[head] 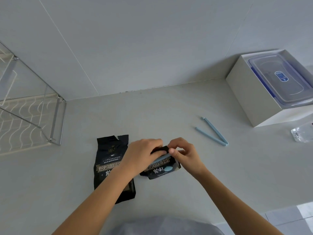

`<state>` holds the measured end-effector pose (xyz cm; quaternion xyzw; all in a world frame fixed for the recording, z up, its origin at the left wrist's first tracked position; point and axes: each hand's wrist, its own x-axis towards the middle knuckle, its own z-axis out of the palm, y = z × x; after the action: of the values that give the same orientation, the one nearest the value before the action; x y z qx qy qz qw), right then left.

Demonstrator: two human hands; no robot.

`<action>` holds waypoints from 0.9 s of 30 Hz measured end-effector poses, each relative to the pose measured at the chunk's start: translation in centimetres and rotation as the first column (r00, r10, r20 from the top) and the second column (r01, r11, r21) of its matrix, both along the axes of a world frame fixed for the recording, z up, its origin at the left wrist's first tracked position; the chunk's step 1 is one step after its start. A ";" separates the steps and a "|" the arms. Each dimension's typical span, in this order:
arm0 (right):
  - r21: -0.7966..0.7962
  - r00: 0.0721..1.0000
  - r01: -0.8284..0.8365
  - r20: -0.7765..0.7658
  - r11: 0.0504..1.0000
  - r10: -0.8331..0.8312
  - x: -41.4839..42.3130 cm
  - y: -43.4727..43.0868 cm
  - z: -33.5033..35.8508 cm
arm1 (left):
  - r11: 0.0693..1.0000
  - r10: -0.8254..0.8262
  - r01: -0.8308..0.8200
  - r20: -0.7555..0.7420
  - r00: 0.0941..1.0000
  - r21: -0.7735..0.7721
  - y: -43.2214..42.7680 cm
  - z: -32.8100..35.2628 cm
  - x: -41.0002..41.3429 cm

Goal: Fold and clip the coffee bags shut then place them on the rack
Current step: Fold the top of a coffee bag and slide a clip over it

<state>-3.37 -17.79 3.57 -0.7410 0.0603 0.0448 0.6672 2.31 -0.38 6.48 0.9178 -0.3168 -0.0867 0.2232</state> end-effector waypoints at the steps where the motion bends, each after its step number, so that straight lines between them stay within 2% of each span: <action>1: -0.047 1.000 -0.021 -0.006 0.999 0.020 0.0 -0.2 -0.1 | 1.000 0.027 -0.028 -0.033 0.999 -0.013 0.0 -0.2 0.0; 3: -0.186 0.999 -0.041 0.005 0.982 0.043 -0.1 -0.2 -0.4 | 0.997 0.065 -0.069 -0.092 0.994 -0.042 -0.1 -0.7 -0.1; 5: -0.253 1.000 -0.009 0.021 0.967 0.015 0.0 -0.1 -0.8 | 0.989 0.105 -0.118 -0.146 0.984 -0.084 -0.1 -0.9 -0.3; 10: -0.253 1.000 0.009 0.023 0.967 -0.003 0.1 0.7 -1.2 | 0.957 0.152 -0.221 -0.326 0.933 -0.187 0.6 -1.1 -0.1; 14: -0.206 0.985 0.145 -0.067 0.968 -0.161 0.3 0.3 -1.7 | 0.932 0.137 -0.286 -0.515 0.846 -0.222 2.6 -1.6 -0.6; 16: -0.229 0.982 0.154 -0.076 0.961 -0.176 0.3 -0.3 -1.5 | 0.909 0.175 -0.349 -0.549 0.817 -0.230 3.7 -2.2 -1.4; 18: -0.443 0.997 0.071 0.034 0.893 -0.063 0.4 -0.4 -0.8 | 0.876 0.233 -0.419 -0.552 0.801 -0.238 4.1 -2.7 -2.2; 20: -0.629 0.984 -0.008 0.134 0.777 0.119 0.8 0.3 0.5 | 0.847 0.270 -0.466 -0.548 0.792 -0.255 3.9 -3.2 -2.6; 24: -0.777 0.907 -0.199 0.084 0.597 0.413 1.8 2.5 2.0 | 0.835 0.257 -0.445 -0.487 0.835 -0.323 3.2 -3.5 -3.2; 27: -0.802 0.875 -0.232 0.075 0.550 0.478 2.2 2.8 2.2 | 0.795 0.293 -0.471 -0.437 0.850 -0.383 3.4 -3.6 -4.2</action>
<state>-1.14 -14.99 5.76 -0.9480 -0.1759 0.0426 0.2618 -1.86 2.97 2.84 0.8480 -0.0871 -0.1228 0.5081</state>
